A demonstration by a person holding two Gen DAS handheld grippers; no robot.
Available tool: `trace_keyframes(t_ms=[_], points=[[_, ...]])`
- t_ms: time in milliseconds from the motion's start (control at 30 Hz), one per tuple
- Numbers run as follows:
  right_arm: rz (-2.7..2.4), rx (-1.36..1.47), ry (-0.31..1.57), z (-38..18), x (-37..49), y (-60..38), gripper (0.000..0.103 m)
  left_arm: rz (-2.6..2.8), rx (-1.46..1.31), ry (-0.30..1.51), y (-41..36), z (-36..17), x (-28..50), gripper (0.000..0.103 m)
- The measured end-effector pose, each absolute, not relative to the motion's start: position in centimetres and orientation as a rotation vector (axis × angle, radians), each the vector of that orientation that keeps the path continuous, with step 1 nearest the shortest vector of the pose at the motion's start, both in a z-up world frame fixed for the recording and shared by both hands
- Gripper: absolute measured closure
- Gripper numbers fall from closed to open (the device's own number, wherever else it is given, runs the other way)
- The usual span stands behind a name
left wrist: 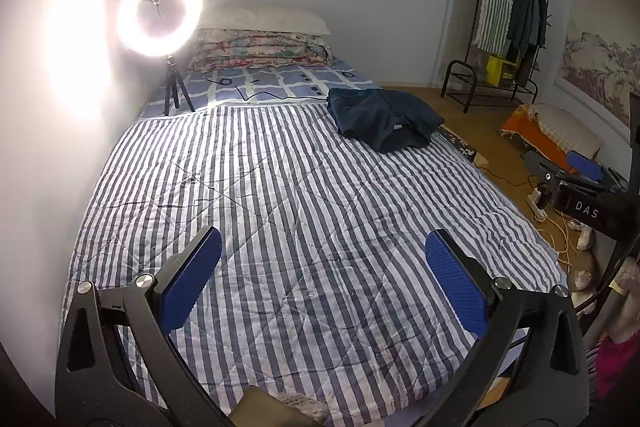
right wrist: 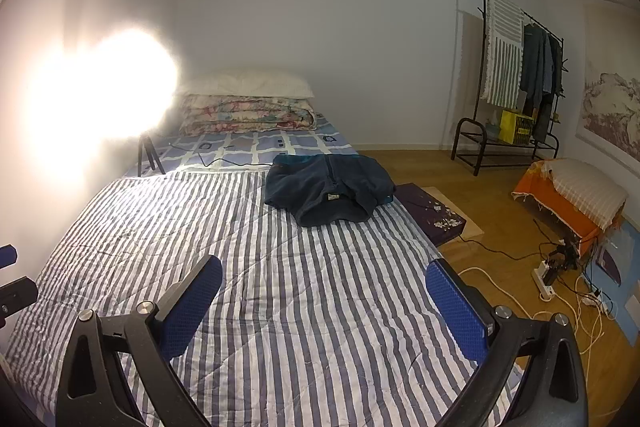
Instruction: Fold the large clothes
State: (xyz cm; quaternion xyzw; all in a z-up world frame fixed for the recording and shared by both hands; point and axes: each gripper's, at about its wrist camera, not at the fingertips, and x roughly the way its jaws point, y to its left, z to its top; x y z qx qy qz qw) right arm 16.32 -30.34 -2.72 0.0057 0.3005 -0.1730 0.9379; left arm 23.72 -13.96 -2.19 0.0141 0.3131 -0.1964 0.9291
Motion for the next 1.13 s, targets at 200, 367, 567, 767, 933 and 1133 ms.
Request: trace_keyframes(t_ms=[200,367,567,767,933,1133], points=[[-0.35,0.004,0.619,-2.9,16.5,-30.3,0.0,-0.4,0.026,0.639,-13.7,-2.2,23.9,0.0],[-0.351,0.002,0.618,-2.9,16.4,-30.2,0.0,-0.4,0.027,0.639,-13.5,-2.3,24.0,0.0],[-0.35,0.001,0.619,-3.0,16.4,-30.1,0.0,-0.395,0.034,0.638,-13.4,-2.4,24.0,0.0],[-0.348,-0.002,0.622,-3.1,16.3,-30.1,0.0,-0.38,0.036,0.632,-13.0,-2.6,24.0,0.0],[-0.34,-0.008,0.631,-3.3,16.4,-30.3,0.0,-0.376,0.038,0.615,-12.6,-2.6,23.9,0.0],[-0.333,-0.014,0.637,-3.3,16.5,-30.6,0.0,-0.37,0.055,0.609,-12.9,-2.5,24.0,0.0]])
